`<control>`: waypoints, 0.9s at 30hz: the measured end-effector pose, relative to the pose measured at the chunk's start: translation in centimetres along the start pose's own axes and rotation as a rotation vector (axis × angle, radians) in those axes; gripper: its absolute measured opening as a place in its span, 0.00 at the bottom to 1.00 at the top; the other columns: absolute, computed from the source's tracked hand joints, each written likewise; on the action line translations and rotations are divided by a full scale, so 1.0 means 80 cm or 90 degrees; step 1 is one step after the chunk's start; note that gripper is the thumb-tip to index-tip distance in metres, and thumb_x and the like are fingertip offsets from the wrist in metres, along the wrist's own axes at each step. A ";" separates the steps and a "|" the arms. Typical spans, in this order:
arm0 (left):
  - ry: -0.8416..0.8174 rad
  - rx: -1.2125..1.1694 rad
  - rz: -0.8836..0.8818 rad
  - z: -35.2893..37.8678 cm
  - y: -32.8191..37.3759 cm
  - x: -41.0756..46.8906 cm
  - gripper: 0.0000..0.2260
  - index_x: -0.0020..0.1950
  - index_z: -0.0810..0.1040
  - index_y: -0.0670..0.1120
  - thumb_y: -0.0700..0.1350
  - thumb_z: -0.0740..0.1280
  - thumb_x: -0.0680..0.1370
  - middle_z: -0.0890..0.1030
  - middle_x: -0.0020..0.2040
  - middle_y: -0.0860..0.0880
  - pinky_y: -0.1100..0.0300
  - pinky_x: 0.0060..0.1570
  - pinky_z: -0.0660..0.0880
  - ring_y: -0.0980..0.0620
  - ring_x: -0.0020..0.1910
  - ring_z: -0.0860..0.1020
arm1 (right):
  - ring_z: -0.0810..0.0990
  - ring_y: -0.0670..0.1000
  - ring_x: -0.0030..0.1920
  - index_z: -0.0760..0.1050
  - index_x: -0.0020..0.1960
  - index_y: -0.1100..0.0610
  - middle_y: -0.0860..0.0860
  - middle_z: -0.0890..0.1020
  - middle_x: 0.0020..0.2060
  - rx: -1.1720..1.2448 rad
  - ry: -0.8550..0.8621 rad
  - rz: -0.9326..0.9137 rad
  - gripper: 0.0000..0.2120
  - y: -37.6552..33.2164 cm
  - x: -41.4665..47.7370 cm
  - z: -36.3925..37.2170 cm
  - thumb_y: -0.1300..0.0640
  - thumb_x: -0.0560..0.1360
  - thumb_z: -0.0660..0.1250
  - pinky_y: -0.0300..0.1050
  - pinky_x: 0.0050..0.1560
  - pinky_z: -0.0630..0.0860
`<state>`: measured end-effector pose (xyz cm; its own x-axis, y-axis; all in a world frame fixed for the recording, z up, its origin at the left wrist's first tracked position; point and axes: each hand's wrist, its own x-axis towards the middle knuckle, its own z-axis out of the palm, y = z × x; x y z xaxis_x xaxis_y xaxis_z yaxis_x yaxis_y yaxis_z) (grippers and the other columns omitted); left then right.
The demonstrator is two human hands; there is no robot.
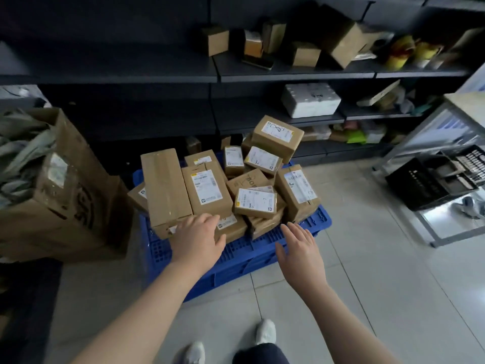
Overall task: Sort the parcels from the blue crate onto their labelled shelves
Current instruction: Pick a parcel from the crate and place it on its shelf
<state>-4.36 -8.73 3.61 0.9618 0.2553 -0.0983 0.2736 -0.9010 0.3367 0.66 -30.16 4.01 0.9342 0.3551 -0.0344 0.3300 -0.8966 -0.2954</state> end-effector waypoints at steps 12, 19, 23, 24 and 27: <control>-0.112 -0.078 -0.241 0.101 0.096 0.149 0.23 0.72 0.67 0.51 0.54 0.62 0.78 0.76 0.63 0.50 0.55 0.55 0.75 0.50 0.61 0.74 | 0.71 0.57 0.65 0.72 0.65 0.60 0.55 0.76 0.62 0.015 -0.100 -0.087 0.18 0.159 0.207 -0.012 0.57 0.77 0.64 0.52 0.70 0.64; -0.162 -0.105 -0.309 0.155 0.117 0.217 0.25 0.73 0.63 0.48 0.55 0.62 0.78 0.79 0.57 0.48 0.54 0.41 0.78 0.49 0.48 0.78 | 0.60 0.51 0.73 0.63 0.73 0.55 0.51 0.66 0.72 0.021 -0.183 -0.104 0.23 0.192 0.289 0.016 0.52 0.80 0.58 0.47 0.74 0.53; -0.211 -0.145 -0.345 0.183 0.118 0.244 0.32 0.78 0.51 0.49 0.56 0.61 0.78 0.71 0.68 0.44 0.51 0.53 0.77 0.46 0.60 0.75 | 0.61 0.51 0.73 0.64 0.73 0.55 0.51 0.67 0.72 0.026 -0.194 -0.095 0.23 0.196 0.317 0.032 0.52 0.79 0.59 0.47 0.74 0.54; -0.220 -0.146 -0.347 0.189 0.118 0.249 0.33 0.78 0.49 0.50 0.56 0.61 0.78 0.66 0.72 0.43 0.50 0.57 0.75 0.44 0.64 0.72 | 0.61 0.51 0.72 0.64 0.73 0.55 0.51 0.67 0.71 0.029 -0.196 -0.093 0.22 0.196 0.322 0.036 0.53 0.79 0.59 0.47 0.74 0.55; -0.245 -0.123 -0.345 0.198 0.120 0.263 0.33 0.78 0.49 0.52 0.57 0.61 0.78 0.53 0.77 0.42 0.51 0.58 0.75 0.43 0.67 0.70 | 0.63 0.52 0.71 0.66 0.71 0.56 0.52 0.69 0.70 0.046 -0.191 -0.079 0.22 0.197 0.336 0.040 0.54 0.79 0.60 0.49 0.73 0.57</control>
<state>18.49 -17.55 -10.04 0.6296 0.4772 -0.6132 0.7452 -0.5940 0.3029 30.54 -33.89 -4.65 0.8021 0.5324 -0.2705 0.4181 -0.8241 -0.3821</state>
